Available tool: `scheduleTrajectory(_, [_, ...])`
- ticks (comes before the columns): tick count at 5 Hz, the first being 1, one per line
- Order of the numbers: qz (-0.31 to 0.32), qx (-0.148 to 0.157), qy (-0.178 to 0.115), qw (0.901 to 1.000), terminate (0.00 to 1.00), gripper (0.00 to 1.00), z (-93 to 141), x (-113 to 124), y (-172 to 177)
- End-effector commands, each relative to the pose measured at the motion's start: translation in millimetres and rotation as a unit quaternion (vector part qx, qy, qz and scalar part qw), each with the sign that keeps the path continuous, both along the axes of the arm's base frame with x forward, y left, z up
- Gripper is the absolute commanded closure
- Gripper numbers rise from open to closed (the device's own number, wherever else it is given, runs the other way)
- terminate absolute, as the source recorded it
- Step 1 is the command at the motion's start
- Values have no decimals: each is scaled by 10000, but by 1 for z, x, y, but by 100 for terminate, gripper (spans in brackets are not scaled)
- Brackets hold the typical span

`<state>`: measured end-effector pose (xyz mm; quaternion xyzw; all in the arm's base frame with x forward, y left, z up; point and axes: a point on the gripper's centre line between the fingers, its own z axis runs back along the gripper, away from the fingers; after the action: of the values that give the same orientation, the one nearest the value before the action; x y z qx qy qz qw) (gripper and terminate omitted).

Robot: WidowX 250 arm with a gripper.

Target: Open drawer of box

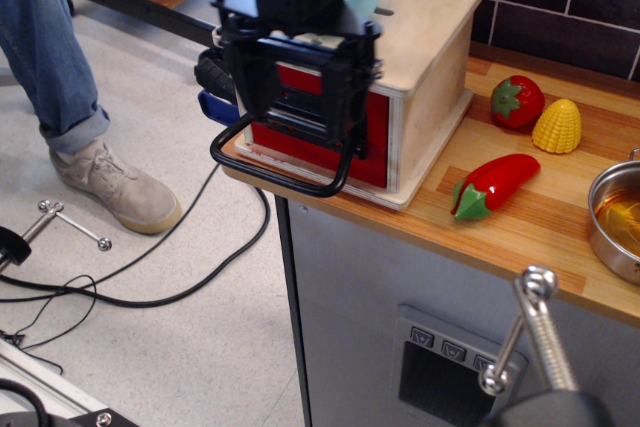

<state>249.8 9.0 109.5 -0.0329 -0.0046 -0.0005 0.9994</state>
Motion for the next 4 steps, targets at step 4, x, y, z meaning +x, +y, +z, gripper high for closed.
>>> scheduleTrajectory(4, [462, 539, -608, 9956, 0, 0, -35, 39, 31])
